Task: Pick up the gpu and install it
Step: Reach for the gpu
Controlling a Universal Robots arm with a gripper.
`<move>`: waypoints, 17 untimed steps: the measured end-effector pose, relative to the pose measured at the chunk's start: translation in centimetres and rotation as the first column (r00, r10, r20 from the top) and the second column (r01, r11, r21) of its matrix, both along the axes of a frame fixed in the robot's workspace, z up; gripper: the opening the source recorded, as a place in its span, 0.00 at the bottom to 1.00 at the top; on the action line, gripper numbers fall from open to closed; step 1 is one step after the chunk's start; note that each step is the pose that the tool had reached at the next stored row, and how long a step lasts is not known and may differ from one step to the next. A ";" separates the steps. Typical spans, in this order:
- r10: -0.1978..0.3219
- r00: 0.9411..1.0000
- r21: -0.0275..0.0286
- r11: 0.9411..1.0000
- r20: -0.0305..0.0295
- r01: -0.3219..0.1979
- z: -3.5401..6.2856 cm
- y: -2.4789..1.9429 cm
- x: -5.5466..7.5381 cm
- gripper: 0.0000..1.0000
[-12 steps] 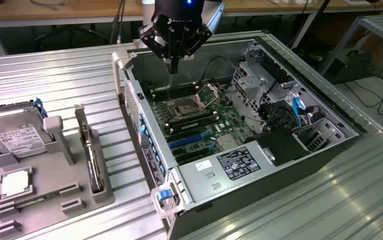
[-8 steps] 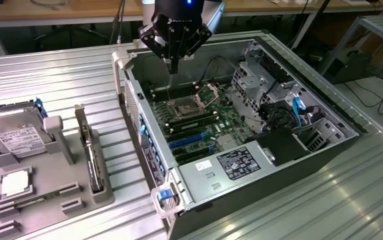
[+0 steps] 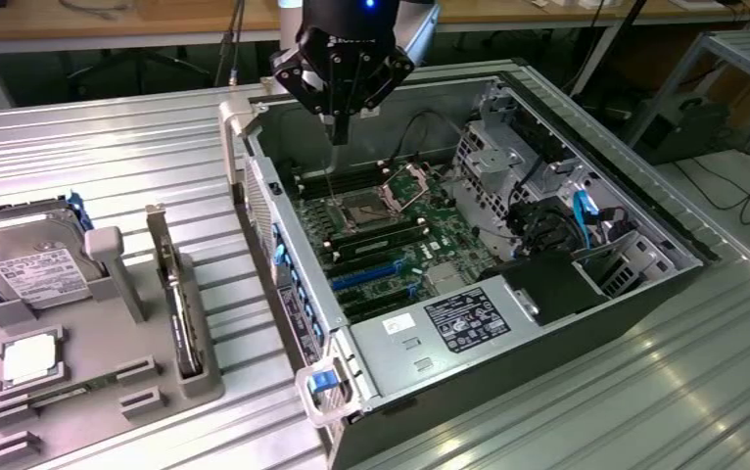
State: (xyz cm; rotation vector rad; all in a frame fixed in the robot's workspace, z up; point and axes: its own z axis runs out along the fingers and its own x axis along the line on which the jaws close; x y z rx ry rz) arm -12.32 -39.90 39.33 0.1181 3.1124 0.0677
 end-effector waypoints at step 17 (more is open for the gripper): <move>0.000 1.000 0.000 1.000 0.000 0.000 0.00 0.00 -1.6 0.11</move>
